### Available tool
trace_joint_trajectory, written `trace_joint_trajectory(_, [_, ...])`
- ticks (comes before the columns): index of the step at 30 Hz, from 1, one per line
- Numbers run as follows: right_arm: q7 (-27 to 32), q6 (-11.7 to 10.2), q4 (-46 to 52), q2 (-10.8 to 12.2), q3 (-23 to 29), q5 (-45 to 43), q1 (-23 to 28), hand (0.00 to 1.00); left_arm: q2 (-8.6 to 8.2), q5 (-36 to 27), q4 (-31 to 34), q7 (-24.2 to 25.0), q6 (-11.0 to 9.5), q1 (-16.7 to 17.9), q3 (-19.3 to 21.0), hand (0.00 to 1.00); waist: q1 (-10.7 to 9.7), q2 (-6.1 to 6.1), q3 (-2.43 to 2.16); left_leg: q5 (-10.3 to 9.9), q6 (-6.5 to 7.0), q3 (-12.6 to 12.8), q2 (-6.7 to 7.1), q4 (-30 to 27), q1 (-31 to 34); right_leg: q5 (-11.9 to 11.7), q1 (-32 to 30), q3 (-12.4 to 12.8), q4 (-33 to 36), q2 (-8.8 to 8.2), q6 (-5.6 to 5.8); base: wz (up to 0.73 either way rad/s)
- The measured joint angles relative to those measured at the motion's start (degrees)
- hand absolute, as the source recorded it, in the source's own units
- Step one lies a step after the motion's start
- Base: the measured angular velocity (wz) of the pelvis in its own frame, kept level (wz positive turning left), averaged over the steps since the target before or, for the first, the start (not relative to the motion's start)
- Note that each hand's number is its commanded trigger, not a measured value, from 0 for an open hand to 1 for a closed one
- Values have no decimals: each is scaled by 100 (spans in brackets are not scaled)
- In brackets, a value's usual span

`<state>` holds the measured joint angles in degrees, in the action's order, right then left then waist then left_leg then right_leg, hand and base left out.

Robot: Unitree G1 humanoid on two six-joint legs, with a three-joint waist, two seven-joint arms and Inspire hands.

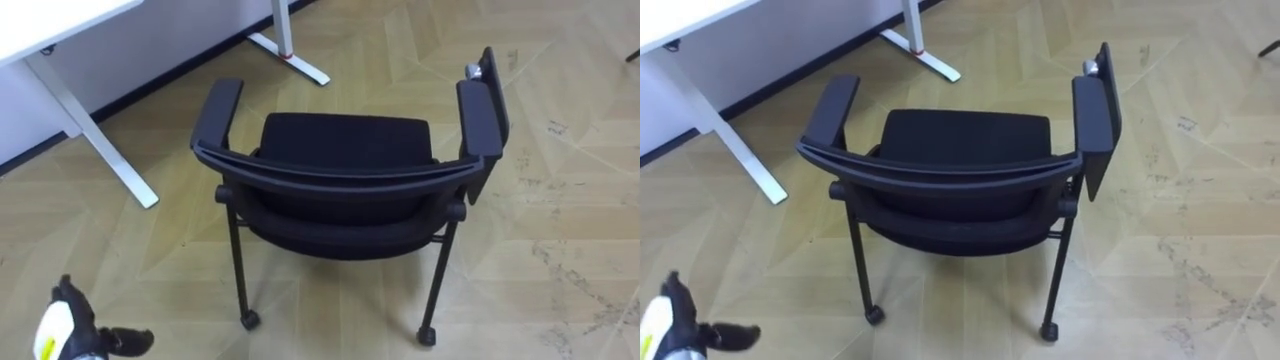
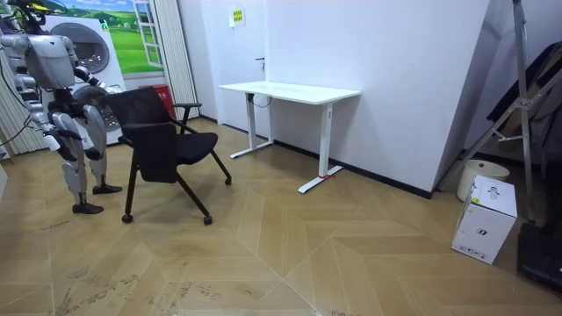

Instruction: Push chair

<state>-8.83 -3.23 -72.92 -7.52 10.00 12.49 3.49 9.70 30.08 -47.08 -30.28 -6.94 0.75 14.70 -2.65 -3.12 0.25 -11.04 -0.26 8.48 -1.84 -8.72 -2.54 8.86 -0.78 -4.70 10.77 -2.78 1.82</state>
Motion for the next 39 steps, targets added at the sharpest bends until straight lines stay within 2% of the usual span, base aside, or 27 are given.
trace_joint_trajectory(4, [-8,2,-81,-8,6,42,-13,0,4,610,533,-126,-32,-9,-68,0,-43,-3,0,0,0,-3,1,1,-5,0,20,-4,-7,-1,0,0])
trace_joint_trajectory(6, [-7,9,-81,-10,12,50,-11,0,7,830,823,-171,-11,-9,-256,0,-77,-7,-2,0,0,-21,5,0,-19,0,56,-11,-22,-4,0,2])
trace_joint_trajectory(12, [-11,15,-66,-10,-7,54,-54,0,-2,867,896,-172,19,-21,-721,0,-215,-11,-5,0,0,-44,5,0,-75,0,109,-11,-21,-2,0,0])
trace_joint_trajectory(17, [-11,16,-63,-5,-6,48,-61,0,-2,1455,897,-171,37,-21,-831,0,-288,11,0,0,1,-43,8,0,-76,0,96,-6,-17,-4,0,0])
trace_joint_trajectory(22, [-4,19,-63,-5,-6,63,-73,0,-2,1544,898,-173,66,-21,-923,0,-348,28,-2,1,1,-45,8,0,-59,0,93,-5,-15,-5,0,0])
trace_joint_trajectory(28, [4,21,-64,-6,-24,98,-90,0,0,2027,963,-172,89,-21,-1201,0,-357,51,-11,1,1,-50,8,-1,-15,0,64,-15,-39,-6,0,0])
trace_joint_trajectory(39, [24,30,-62,-11,-159,166,-87,0,8,2219,1725,-158,207,-27,-1309,0,-359,70,-9,1,1,-68,8,-4,-17,-5,91,-24,-80,-6,0,0])
